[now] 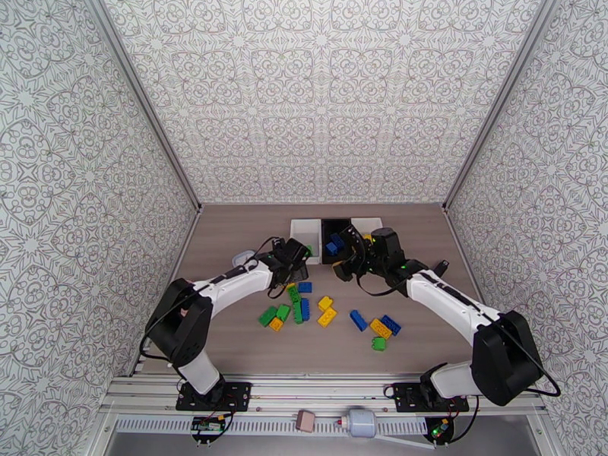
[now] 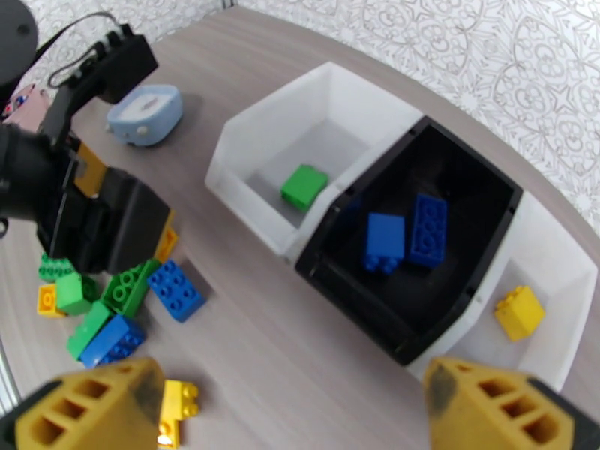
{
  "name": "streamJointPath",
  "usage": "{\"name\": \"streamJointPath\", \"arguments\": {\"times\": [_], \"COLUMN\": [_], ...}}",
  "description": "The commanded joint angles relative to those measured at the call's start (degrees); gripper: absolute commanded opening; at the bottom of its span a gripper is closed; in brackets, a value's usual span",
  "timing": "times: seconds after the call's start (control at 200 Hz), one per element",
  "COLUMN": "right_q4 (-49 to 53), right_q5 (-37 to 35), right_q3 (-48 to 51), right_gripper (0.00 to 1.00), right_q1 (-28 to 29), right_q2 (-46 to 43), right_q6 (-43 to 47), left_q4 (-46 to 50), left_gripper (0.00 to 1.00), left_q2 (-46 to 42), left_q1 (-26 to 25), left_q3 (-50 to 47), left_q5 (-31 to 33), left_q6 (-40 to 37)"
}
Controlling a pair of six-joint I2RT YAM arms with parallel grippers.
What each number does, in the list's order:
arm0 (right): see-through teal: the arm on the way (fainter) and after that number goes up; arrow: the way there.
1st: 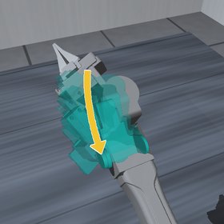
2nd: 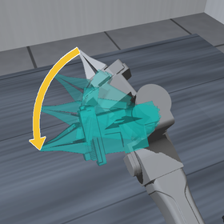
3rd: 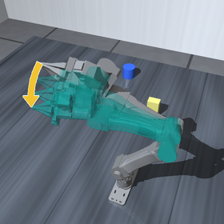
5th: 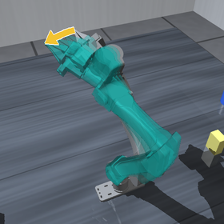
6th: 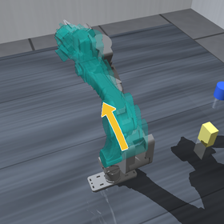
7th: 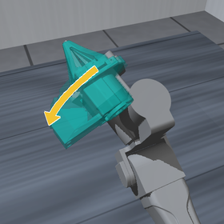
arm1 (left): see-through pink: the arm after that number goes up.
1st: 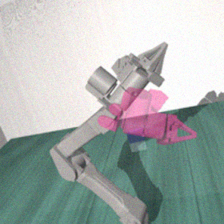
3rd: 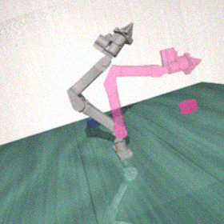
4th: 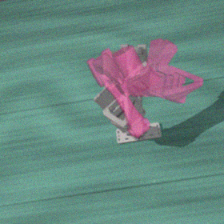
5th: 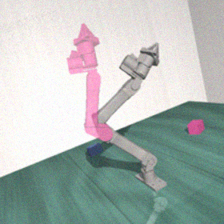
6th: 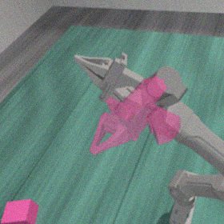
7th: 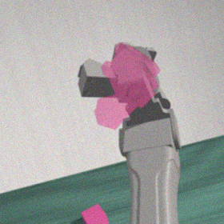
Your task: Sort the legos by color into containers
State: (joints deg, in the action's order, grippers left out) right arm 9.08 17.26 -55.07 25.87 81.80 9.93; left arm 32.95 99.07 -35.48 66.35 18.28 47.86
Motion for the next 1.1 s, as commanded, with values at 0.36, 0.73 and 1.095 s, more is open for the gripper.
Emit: {"name": "streamJointPath", "arguments": {"times": [0.36, 0.73, 1.095], "right_q4": [1.3, 1.3, -0.9], "right_q5": [0.5, 0.9, -1.2], "right_q3": [1.3, 1.3, 3.1], "right_gripper": [0.95, 0.95, 0.95], "right_q1": [-0.2, -0.2, -0.2], "right_q2": [-1.2, -1.3, -4.2], "right_q6": [0.8, 0.5, -1.8], "left_q4": [0.5, 0.4, 1.2], "left_gripper": [0.76, 0.51, 0.40], "left_q2": [6.7, 7.5, 4.0], "left_q1": [2.1, 2.1, 1.3], "left_q3": [2.6, 2.7, 3.4], "left_q5": [-4.0, -4.8, -3.4], "left_q6": [2.2, 2.2, 1.0]}}
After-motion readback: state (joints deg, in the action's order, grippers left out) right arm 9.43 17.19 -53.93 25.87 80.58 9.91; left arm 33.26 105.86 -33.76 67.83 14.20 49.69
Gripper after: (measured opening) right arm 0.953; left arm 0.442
